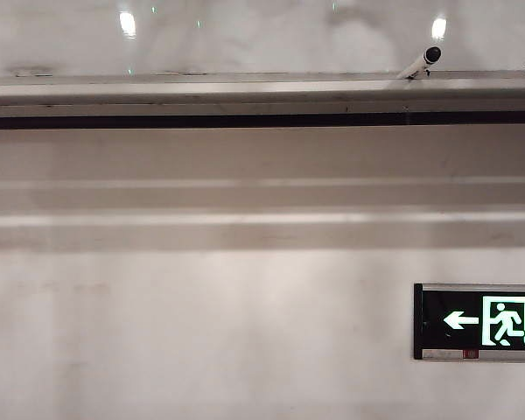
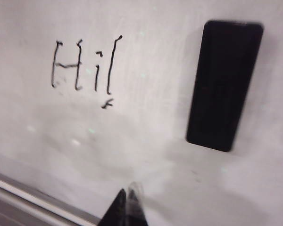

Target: Take a marker from the whiteboard tray, write "Hi!" on the whiteboard, and then put the marker back vertically into the whiteboard tray.

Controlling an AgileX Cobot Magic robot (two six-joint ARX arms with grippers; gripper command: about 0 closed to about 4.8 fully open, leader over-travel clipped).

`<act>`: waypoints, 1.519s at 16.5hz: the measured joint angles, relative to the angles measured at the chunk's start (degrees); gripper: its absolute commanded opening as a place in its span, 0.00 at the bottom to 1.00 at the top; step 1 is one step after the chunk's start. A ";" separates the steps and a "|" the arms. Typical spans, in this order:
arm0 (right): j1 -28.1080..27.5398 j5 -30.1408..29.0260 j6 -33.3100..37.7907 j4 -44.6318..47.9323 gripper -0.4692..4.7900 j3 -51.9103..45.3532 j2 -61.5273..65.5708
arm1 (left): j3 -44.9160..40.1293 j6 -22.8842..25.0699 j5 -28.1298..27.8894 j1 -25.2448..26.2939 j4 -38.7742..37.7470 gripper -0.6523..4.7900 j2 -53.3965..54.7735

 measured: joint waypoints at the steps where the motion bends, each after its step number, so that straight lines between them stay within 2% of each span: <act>1: 1.66 2.10 -1.16 -1.51 0.09 0.81 -0.15 | 0.13 0.00 -0.13 0.00 -0.07 0.11 -0.15; 3: 3.69 3.54 -1.75 -2.60 0.09 1.01 -1.01 | 0.09 -0.02 1.33 0.00 -0.50 0.11 -0.37; 4: 4.09 2.91 -1.90 -4.72 0.09 0.90 -2.49 | -0.11 -0.07 3.61 0.00 -1.36 0.11 -0.85; 6: 3.96 0.72 -1.92 -7.56 0.09 -0.70 -6.21 | -4.09 -0.39 3.96 -0.02 -1.53 0.11 -4.61; 8: 3.85 0.35 -2.54 -7.87 0.09 -6.64 -10.88 | -12.81 -1.09 3.69 0.00 2.58 0.11 -10.36; 9: 3.85 -0.11 -2.93 -6.51 0.09 -11.78 -13.66 | -21.05 -1.14 3.08 0.00 6.62 0.11 -15.17; 13: 3.85 -0.11 -2.67 5.75 0.09 -36.06 -26.75 | -44.06 -1.25 2.93 0.00 15.87 0.11 -30.75; 16: 3.82 10.32 -1.22 7.80 0.09 -50.77 -34.51 | -56.13 -1.27 1.14 0.02 16.55 0.11 -37.88; 19: 3.82 12.87 -1.14 6.05 0.09 -58.27 -40.35 | -66.49 -2.03 0.96 0.00 18.80 0.11 -43.10; 21: 3.82 11.56 -1.11 5.49 0.09 -60.17 -42.29 | -73.37 -4.20 1.51 0.00 24.24 0.11 -46.01; 25: 3.82 11.37 -1.11 2.05 0.09 -60.67 -42.97 | -83.87 -5.31 2.05 0.00 31.65 0.11 -46.77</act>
